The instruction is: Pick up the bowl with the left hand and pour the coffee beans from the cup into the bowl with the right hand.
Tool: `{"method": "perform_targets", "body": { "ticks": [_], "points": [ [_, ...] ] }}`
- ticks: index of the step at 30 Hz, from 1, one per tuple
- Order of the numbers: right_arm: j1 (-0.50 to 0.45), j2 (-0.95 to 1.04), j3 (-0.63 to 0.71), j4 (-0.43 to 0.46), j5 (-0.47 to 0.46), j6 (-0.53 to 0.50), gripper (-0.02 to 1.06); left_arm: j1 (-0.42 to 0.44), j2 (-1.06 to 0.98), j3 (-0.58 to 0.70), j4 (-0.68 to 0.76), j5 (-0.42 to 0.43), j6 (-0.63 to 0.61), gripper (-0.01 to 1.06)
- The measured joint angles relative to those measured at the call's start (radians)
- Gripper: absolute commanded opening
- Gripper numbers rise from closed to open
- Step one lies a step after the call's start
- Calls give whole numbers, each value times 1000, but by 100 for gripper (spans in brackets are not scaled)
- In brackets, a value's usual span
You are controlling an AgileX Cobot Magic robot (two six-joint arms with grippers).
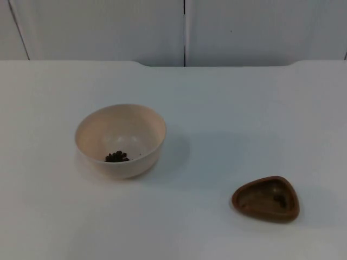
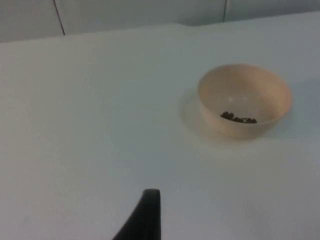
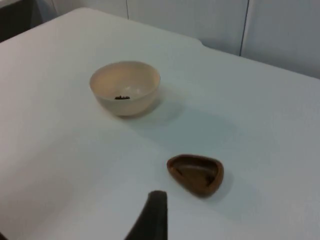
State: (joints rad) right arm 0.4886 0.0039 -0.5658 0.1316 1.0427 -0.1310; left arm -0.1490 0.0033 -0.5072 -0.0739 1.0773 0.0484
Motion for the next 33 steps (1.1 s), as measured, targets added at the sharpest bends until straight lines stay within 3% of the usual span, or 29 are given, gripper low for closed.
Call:
{"method": "perform_targets", "body": {
  "ticks": [12,24,33],
  "points": [
    [0,0,0,-26,70,6,82,0,0,8,2,5,-3,94],
    [0,0,0,-74,105,73,82,0,0,8,2,5,-5,94],
    [0,0,20,-91,12,87,82,0,0,8,2,5,-5,94]
  ]
}}
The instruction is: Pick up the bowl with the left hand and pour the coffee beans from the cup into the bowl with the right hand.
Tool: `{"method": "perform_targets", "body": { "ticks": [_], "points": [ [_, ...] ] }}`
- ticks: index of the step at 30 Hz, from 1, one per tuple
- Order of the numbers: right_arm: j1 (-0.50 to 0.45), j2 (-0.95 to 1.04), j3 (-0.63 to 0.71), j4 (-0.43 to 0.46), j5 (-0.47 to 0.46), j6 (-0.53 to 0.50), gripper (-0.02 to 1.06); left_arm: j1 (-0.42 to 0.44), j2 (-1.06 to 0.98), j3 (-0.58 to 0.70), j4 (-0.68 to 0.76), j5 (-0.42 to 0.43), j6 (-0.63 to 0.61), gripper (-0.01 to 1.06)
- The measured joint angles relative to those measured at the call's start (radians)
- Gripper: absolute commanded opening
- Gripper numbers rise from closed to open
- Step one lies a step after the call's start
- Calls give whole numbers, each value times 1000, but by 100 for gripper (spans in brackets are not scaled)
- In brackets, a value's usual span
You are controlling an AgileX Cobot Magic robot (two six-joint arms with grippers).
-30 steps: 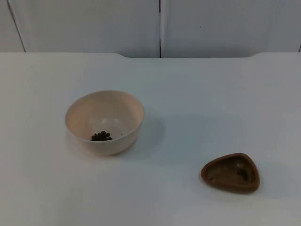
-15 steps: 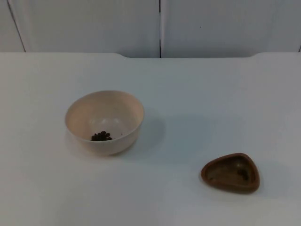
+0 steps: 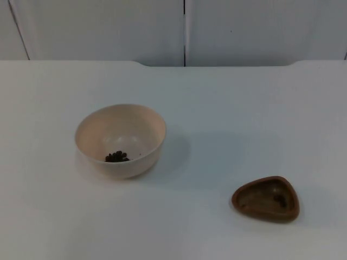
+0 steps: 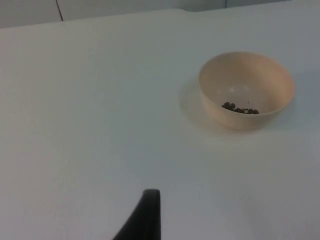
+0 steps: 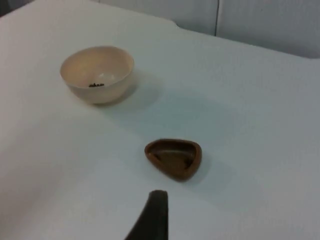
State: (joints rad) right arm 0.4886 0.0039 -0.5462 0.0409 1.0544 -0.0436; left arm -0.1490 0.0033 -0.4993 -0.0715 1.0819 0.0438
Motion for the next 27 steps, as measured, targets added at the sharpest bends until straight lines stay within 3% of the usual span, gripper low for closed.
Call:
{"method": "perform_targets", "body": {
  "ticks": [19,23,27],
  "points": [
    [0,0,29,-7,28,-4,83,0,0,0,0,0,0,94],
    [0,0,29,-7,28,-4,100,0,0,0,0,0,0,95],
    [0,0,29,-9,28,-4,105,0,0,0,0,0,0,105]
  ]
}}
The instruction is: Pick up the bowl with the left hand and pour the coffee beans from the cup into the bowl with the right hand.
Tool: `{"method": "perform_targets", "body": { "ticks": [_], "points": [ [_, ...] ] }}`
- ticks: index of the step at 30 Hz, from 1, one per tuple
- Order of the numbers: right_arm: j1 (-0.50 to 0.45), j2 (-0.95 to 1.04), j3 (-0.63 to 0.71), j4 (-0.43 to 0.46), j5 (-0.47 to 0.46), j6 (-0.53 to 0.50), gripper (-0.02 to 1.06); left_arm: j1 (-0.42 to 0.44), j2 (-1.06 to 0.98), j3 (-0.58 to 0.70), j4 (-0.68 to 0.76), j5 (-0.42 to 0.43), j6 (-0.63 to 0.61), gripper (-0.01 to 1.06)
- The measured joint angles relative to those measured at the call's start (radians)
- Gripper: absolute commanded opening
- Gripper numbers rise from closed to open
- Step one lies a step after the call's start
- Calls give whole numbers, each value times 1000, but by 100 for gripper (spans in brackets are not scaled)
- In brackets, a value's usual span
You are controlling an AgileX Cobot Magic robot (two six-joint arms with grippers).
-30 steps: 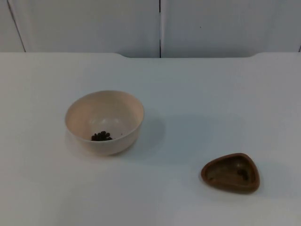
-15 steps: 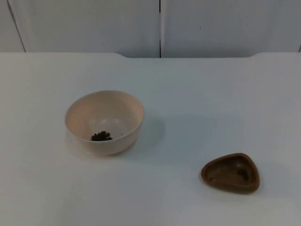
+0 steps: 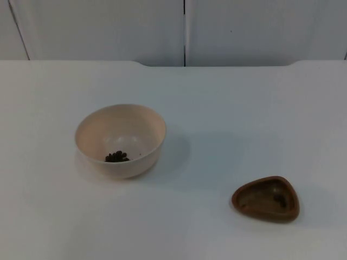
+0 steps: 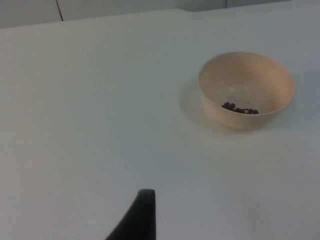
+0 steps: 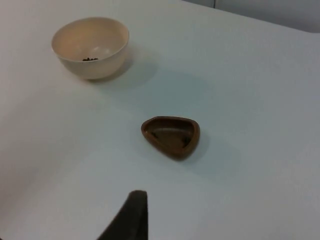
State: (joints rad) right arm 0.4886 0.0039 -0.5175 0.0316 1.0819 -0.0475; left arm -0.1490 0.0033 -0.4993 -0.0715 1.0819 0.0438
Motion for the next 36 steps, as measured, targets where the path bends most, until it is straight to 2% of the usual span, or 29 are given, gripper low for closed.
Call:
{"method": "perform_targets", "body": {
  "ticks": [26,36],
  "points": [
    [-2,0,0,0,0,0,105,0,0,0,0,0,-8,105],
    [-156,0,0,0,0,6,105,0,0,0,0,0,-8,105]
  ]
}}
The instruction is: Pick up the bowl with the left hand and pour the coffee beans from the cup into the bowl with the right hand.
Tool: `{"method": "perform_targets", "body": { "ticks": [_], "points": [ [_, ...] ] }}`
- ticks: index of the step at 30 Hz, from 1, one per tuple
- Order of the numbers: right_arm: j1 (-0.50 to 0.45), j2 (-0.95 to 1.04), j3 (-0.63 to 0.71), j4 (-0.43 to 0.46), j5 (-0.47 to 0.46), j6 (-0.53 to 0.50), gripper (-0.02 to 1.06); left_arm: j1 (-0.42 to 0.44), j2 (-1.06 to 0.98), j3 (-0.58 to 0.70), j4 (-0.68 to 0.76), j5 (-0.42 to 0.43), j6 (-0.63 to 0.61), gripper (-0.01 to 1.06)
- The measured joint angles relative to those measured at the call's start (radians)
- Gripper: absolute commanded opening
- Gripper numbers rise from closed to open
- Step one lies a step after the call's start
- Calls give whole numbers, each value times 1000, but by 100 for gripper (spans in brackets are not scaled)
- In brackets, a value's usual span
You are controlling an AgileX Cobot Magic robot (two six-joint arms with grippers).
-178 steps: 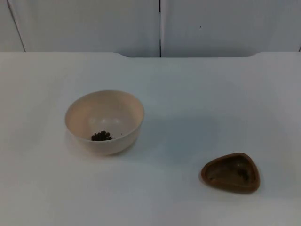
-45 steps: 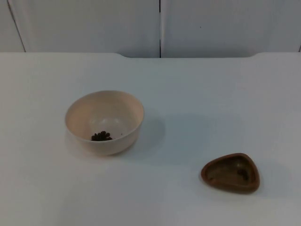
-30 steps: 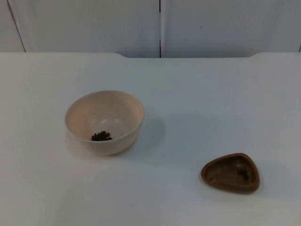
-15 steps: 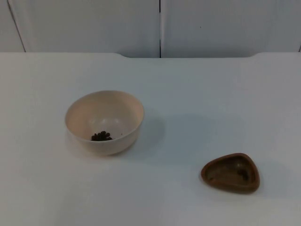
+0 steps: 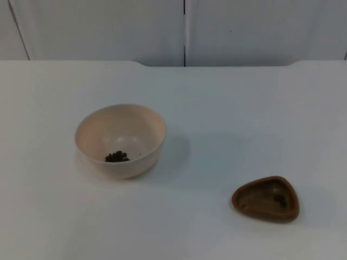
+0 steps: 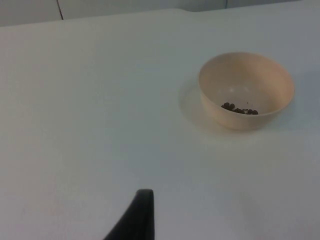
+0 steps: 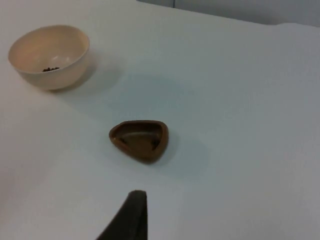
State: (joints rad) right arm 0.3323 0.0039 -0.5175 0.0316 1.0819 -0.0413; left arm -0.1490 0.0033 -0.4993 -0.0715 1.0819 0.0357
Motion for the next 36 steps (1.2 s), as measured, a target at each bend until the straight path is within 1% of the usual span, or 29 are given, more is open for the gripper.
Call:
{"method": "perform_targets", "body": {
  "ticks": [5,6,11,16,22,29,31,32,36],
  "points": [
    [-104,0,0,0,0,0,105,0,0,0,0,0,-2,105],
    [-104,0,0,0,0,0,105,0,0,0,0,0,-2,105],
    [-187,0,0,0,0,0,105,0,0,0,0,0,-2,105],
    [-232,0,0,0,0,0,105,0,0,0,0,0,-2,105],
    [-268,0,0,0,0,0,105,0,0,0,0,0,-2,105],
    [-272,0,0,0,0,0,105,9,0,0,0,0,-2,105],
    [-272,0,0,0,0,0,105,35,0,0,0,0,-2,105],
    [-272,0,0,0,0,0,105,35,0,0,0,0,-2,105],
    [-272,0,0,0,0,0,105,123,0,0,0,0,-2,105]
  ]
}}
